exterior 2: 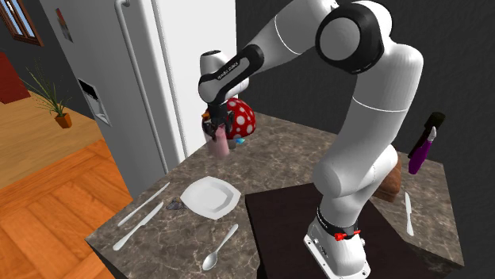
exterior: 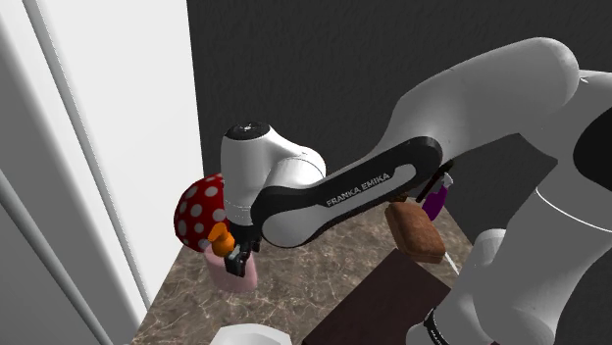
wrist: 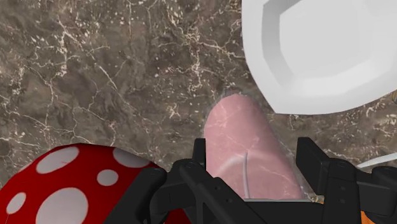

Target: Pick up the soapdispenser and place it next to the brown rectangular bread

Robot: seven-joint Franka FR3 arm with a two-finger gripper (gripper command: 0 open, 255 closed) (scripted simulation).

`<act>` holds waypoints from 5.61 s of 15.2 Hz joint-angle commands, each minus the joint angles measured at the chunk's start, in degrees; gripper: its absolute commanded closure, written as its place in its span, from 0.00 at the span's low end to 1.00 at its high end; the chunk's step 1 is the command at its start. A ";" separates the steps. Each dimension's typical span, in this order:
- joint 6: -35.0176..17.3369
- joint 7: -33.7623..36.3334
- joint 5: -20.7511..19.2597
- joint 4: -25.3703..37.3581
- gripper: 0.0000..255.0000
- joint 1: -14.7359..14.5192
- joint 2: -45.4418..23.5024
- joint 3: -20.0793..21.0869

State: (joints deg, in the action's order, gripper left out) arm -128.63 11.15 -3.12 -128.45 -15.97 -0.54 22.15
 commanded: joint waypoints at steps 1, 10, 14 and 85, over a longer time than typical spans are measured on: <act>1.41 -0.37 0.44 0.68 1.00 0.03 0.81 -0.01; 8.22 -1.79 2.12 4.35 1.00 0.08 4.23 -0.21; 11.26 -2.26 2.63 6.31 1.00 0.11 5.40 -0.35; -0.44 -66.51 -9.12 -15.06 1.00 22.32 18.50 -50.89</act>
State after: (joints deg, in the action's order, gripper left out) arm -128.11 -55.23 -12.28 -143.03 6.35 18.38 -28.52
